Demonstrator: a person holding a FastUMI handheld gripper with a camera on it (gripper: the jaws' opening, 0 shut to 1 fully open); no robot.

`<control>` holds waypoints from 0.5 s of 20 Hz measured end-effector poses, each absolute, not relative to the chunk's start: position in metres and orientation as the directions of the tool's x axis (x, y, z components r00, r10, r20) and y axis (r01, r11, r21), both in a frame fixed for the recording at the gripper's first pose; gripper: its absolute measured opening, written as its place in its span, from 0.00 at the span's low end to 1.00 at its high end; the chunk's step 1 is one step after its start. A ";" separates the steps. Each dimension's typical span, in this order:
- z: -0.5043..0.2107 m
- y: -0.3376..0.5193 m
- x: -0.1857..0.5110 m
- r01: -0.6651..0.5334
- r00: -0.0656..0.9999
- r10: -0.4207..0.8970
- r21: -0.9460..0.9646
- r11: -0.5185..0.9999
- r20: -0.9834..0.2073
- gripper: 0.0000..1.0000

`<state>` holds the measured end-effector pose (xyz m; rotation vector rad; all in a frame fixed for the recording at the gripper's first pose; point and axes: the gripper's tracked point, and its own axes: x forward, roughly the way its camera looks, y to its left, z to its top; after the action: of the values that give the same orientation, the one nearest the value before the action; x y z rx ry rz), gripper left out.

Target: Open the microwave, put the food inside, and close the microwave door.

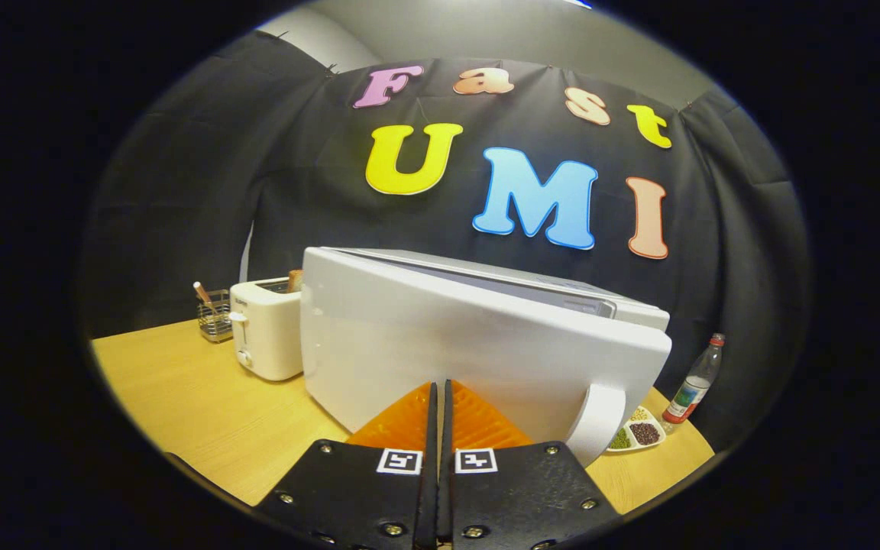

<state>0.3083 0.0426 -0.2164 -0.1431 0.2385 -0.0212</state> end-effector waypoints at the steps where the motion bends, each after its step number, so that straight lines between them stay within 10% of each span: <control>1: -0.218 0.036 0.321 0.023 0.973 -0.061 -0.169 0.985 -0.224 0.02; 10: -0.226 0.008 0.374 0.164 0.960 -0.226 -0.322 0.932 -0.165 0.04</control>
<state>0.3741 0.0085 -0.2256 -0.3115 0.2013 -0.2013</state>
